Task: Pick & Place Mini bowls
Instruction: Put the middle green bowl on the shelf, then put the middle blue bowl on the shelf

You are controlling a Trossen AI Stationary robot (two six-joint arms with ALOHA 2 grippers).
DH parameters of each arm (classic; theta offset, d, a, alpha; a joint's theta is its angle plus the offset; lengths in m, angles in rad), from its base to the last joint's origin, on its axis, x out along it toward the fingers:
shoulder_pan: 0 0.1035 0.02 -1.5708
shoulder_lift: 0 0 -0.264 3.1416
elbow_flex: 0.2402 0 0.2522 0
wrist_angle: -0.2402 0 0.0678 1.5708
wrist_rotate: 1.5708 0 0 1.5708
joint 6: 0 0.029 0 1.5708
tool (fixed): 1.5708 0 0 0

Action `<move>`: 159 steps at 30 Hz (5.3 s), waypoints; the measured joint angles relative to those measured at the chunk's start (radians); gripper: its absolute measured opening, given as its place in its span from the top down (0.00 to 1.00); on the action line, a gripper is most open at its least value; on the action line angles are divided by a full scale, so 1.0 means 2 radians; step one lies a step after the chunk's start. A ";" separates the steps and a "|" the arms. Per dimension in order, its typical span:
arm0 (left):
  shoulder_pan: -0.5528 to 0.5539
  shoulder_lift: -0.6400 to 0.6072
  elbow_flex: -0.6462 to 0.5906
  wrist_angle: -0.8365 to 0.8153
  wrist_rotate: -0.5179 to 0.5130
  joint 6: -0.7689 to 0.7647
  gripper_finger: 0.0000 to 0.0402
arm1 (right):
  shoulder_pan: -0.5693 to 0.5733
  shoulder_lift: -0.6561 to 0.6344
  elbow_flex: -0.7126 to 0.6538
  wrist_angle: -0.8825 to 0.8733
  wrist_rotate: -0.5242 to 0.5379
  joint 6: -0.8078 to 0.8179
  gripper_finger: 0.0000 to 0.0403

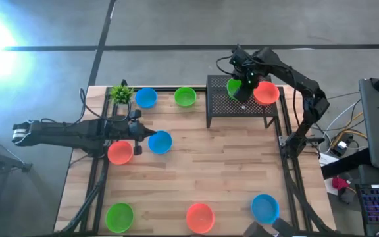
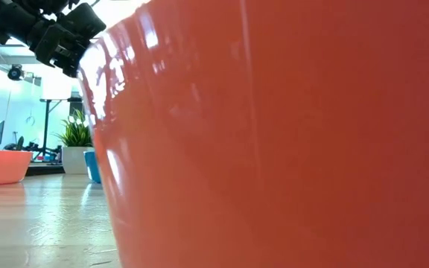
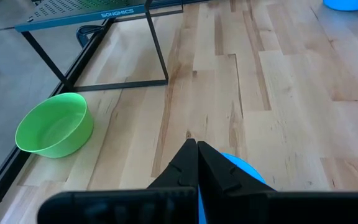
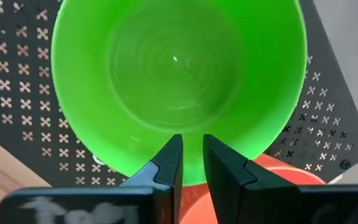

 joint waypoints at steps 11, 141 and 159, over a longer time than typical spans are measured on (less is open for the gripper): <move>0.000 0.000 0.000 0.000 0.000 0.000 1.00 | 0.000 0.000 0.000 -0.028 0.000 0.000 0.86; 0.006 0.269 0.139 0.219 -0.264 0.008 1.00 | 0.281 -0.128 -0.125 0.372 0.010 -0.181 0.87; 0.006 0.273 0.130 0.370 -0.323 0.102 1.00 | 0.289 -0.128 -0.238 0.629 0.020 -0.238 0.87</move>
